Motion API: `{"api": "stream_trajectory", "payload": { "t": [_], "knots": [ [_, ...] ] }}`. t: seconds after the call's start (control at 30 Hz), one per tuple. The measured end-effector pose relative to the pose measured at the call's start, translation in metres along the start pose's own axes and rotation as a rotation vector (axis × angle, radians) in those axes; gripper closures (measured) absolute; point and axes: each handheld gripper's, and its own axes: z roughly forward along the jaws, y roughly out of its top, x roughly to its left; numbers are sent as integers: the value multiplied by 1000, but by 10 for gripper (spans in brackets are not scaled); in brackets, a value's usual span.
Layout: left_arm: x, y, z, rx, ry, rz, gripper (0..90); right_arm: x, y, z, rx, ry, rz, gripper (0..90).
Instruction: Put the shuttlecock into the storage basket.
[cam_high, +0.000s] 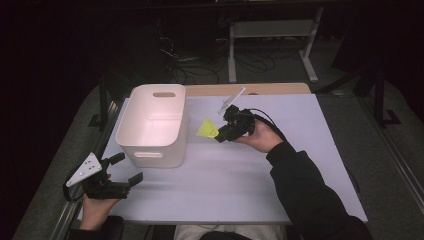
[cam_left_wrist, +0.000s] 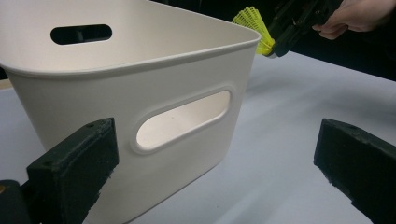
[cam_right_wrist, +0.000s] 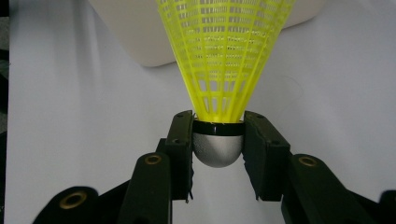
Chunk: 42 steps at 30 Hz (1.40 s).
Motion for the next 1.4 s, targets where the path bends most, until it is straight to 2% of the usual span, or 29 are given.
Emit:
{"api": "stream_trajectory", "payload": {
  "t": [0.67,0.97,1.03,1.4],
  "knots": [
    [0,0,0,-3,3,0,0,7,19,-15,-31,-4,-34,633],
    [0,0,0,-3,4,0,0,7,26,-19,-49,-2,-34,633],
    [0,0,0,-3,6,-1,0,8,29,-21,-69,4,-37,633],
    [0,0,-1,-2,5,2,0,12,45,-28,-78,-3,-60,633]
  ]
}}
